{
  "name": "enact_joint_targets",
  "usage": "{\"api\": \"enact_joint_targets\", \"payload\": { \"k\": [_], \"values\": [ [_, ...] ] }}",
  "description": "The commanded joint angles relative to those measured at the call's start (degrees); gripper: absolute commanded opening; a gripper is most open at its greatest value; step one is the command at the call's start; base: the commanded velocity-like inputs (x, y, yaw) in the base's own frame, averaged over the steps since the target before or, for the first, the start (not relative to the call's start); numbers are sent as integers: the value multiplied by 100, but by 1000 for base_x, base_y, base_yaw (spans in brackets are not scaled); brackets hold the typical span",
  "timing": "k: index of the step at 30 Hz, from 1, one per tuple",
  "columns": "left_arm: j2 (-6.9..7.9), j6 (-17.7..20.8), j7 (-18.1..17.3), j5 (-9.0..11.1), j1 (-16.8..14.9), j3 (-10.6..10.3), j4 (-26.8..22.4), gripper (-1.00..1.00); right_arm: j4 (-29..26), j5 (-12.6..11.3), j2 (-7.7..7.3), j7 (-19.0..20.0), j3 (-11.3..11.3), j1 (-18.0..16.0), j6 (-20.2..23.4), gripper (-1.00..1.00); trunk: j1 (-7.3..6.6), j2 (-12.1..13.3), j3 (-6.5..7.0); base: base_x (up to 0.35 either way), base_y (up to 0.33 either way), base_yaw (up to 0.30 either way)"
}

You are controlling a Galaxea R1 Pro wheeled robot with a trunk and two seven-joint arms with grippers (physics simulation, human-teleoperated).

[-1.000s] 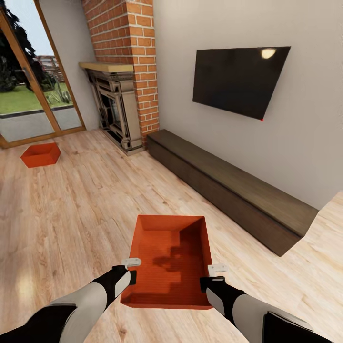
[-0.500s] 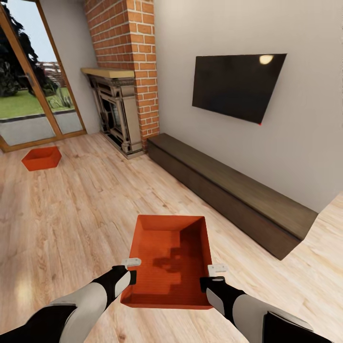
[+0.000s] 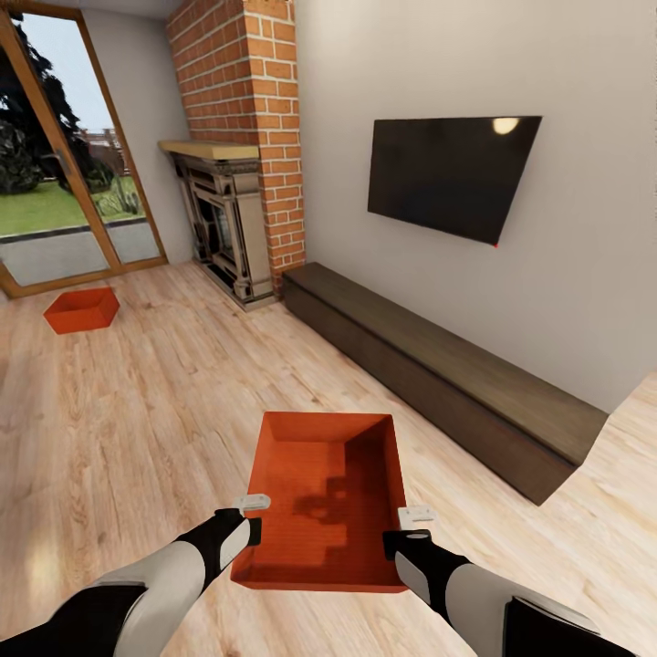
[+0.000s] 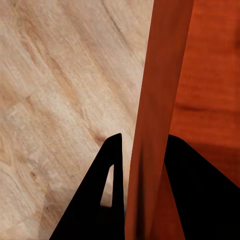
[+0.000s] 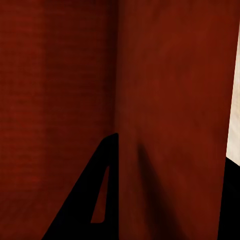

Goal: Move the two storage containers from the living room to the garage. In the garage, place one container on the floor and stack the other container on top of it (either order is fine).

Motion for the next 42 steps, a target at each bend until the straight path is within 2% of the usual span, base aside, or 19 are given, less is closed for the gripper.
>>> {"api": "enact_joint_targets", "payload": {
  "k": [1,23,29,42],
  "values": [
    [44,41,45,-13,2,-155,3,-100,0,81,-44,-56,-64,-5,30,-100,1,-5,3,0,0,0],
    [41,41,45,-13,1,-153,4,-100,0,81,-44,-54,-64,-9,32,-100,1,-5,205,0,0,0],
    [41,41,45,-13,1,-153,4,-100,0,88,-43,-57,-64,-8,30,-100,1,-5,224,0,0,1],
    [41,41,45,-13,2,-155,2,-100,0,90,-44,-58,-64,-8,31,-100,1,-5,336,0,0,62]
  ]
}}
